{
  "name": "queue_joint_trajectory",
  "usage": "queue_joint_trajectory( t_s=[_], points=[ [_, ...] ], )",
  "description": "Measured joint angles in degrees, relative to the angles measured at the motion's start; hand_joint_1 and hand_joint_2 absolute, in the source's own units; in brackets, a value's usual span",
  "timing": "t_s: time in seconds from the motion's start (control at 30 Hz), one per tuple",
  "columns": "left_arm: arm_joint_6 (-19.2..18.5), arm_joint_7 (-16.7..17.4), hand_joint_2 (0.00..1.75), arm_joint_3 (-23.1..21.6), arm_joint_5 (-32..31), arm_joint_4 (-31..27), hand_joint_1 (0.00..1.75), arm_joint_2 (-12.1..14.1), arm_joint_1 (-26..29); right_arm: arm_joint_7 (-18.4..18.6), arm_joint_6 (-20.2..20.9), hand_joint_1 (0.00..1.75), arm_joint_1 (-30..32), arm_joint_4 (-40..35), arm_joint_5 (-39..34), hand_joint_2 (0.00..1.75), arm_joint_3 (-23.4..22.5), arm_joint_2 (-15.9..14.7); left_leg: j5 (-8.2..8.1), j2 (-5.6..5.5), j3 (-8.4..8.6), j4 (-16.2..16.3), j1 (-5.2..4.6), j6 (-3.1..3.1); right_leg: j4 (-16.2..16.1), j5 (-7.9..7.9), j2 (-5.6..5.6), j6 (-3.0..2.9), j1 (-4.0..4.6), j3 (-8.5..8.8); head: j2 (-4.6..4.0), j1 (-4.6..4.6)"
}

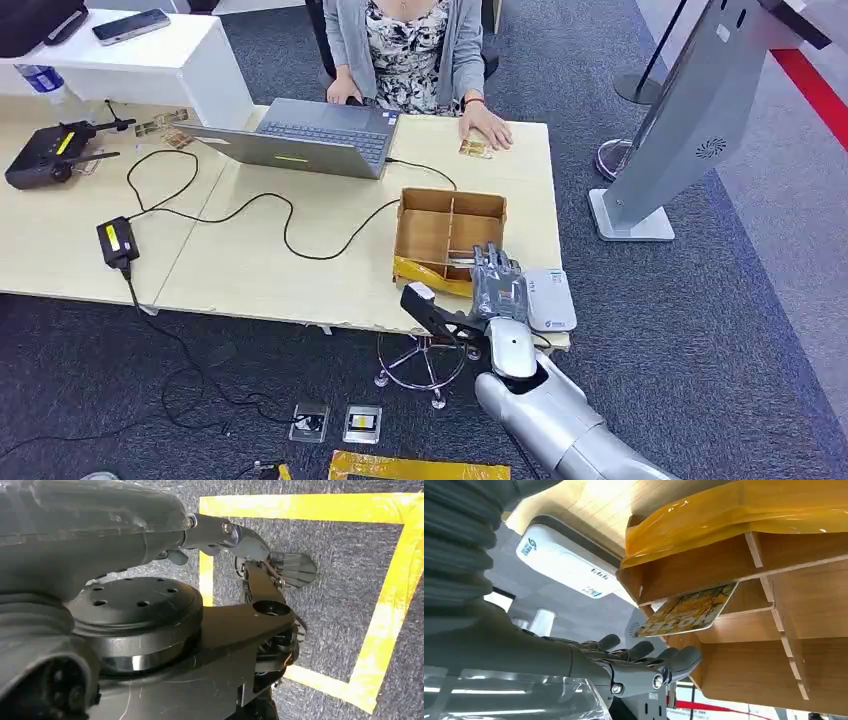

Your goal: Pass the card to the sensor for recognition and then transmit it.

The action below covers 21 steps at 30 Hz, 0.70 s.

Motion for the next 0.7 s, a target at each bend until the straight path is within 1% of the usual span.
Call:
queue_joint_trajectory(
  t_s=[0.03, 0.07, 0.4, 0.47, 0.7],
  points=[
    [0.0, 0.0, 0.00, 0.0, -0.1, 0.0, 0.00, 0.0, 0.0, 0.0, 0.0, 0.00, 0.0, 0.0, 0.0, 1.75, 0.0, 0.0, 0.00, 0.00, 0.00, 0.0, 0.00, 0.00, 0.0, 0.00, 0.00, 0.00, 0.00, 0.00, 0.00, 0.00],
    [0.0, 0.1, 0.00, 0.0, -0.2, 0.0, 0.00, 0.0, 0.0, 0.0, 0.0, 1.75, 0.0, 0.0, 0.0, 1.75, 0.0, 0.0, 0.00, 0.00, 0.00, 0.0, 0.00, 0.00, 0.0, 0.00, 0.00, 0.00, 0.00, 0.00, 0.00, 0.00],
    [0.0, 0.2, 0.00, -0.1, -0.7, 0.0, 0.00, 0.0, 0.0, -0.4, 0.2, 1.75, 0.0, 0.0, -0.2, 1.75, 0.0, 0.0, 0.00, 0.00, 0.00, 0.0, 0.00, 0.00, 0.0, 0.00, 0.00, 0.00, 0.00, 0.00, 0.00, 0.00],
    [0.0, 0.2, 0.00, -0.5, -0.8, 0.0, 0.00, 0.0, 0.0, -1.3, 0.4, 1.75, 0.0, 0.0, -1.0, 1.75, -0.8, 0.0, 0.00, 0.00, 0.00, 0.0, 0.00, 0.00, 0.0, 0.00, 0.00, 0.00, 0.00, 0.00, 0.00, 0.00],
    [0.0, 0.2, 0.00, -1.5, -0.8, 0.0, 0.00, 0.0, -0.1, -1.3, 0.1, 1.75, -0.3, 0.0, -1.2, 1.75, -1.9, 0.0, 0.00, 0.01, 0.02, 0.0, 0.00, 0.00, 0.0, 0.00, 0.02, 0.00, 0.00, 0.01, 0.00, -0.02]
  ],
)
